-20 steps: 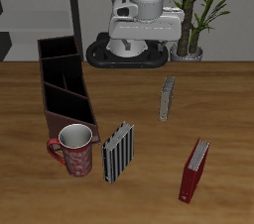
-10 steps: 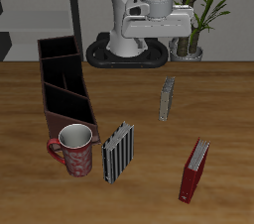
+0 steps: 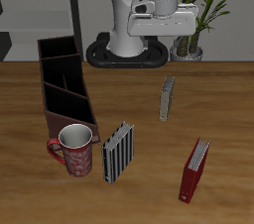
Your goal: Place the yellow book into the right desk caddy's front compartment
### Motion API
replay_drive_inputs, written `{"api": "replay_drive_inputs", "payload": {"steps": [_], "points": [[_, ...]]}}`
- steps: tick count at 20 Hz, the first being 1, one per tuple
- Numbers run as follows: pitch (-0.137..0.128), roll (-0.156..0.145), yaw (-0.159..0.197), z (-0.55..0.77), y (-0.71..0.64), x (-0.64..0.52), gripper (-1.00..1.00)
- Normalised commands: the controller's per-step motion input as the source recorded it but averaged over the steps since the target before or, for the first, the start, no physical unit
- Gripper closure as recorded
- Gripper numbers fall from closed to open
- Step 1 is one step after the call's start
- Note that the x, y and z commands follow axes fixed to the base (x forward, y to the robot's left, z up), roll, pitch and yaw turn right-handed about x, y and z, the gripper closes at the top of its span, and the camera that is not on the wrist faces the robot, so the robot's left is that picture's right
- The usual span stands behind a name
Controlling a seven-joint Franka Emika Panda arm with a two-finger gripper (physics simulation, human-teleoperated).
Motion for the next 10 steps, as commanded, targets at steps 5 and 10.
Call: {"api": "replay_drive_inputs", "payload": {"steps": [5, 10], "points": [[-0.024, 0.004, -0.019, -0.02, 0.19, -0.03, -1.00], [-0.024, 0.012, -0.033, -0.07, 0.08, 0.01, -1.00]]}}
